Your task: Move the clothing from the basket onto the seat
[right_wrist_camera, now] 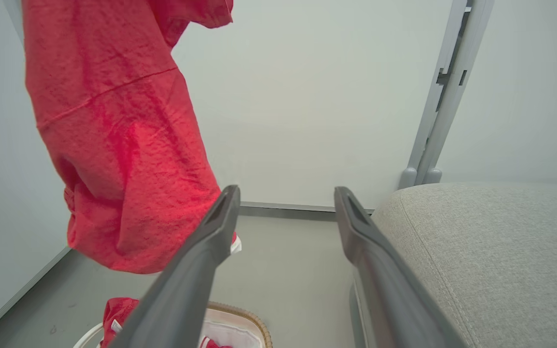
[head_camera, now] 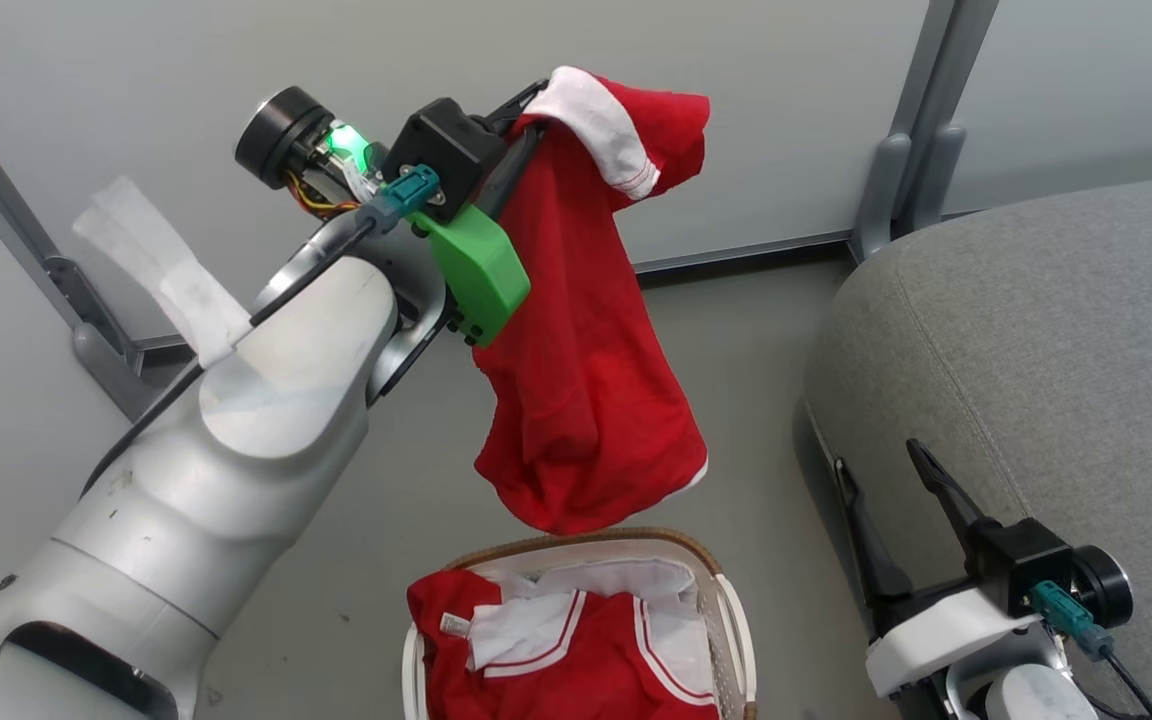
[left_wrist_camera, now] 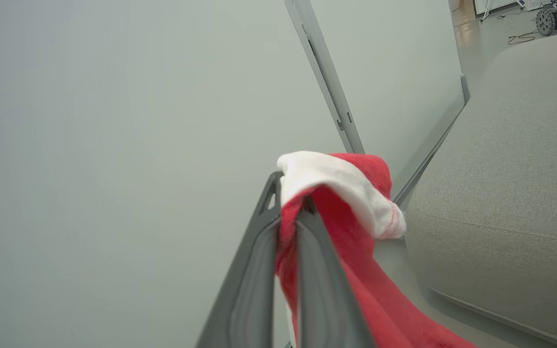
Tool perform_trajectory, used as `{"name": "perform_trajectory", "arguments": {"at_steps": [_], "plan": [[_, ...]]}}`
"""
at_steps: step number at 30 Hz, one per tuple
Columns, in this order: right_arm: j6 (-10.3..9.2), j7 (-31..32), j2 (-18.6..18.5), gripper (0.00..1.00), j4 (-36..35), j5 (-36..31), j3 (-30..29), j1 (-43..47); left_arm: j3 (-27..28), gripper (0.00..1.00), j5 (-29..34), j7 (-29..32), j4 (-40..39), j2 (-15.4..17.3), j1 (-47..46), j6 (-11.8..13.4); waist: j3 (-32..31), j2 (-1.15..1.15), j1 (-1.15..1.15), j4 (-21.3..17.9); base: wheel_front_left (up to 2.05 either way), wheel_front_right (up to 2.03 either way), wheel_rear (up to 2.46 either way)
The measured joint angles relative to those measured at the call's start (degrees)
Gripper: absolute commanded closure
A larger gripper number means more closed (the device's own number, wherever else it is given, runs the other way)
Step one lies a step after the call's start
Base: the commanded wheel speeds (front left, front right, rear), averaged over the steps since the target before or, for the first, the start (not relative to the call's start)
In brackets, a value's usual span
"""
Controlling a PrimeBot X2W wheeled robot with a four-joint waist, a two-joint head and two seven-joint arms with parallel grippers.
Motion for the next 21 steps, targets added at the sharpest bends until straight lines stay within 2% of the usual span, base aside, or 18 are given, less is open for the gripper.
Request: {"name": "perform_trajectory", "arguments": {"at_steps": [13, 21], "plan": [[0.00, 0.00, 0.00, 0.00, 2.66, -4.75, 4.95, -5.14, -4.49, 1.00, -5.20, 0.93, -2.11, -0.70, -5.68, -0.14, -0.34, 0.00, 0.00, 1.92, 0.00, 0.00, 0.00], [0.00, 0.00, -0.01, 0.00, 9.27, -10.87, 7.03, -14.39, -6.34, 1.00, -6.13, 0.92, -2.34, -0.98, -8.37, -0.14, 0.14, 0.00, 0.00, 3.05, 0.00, 0.00, 0.00]]}}
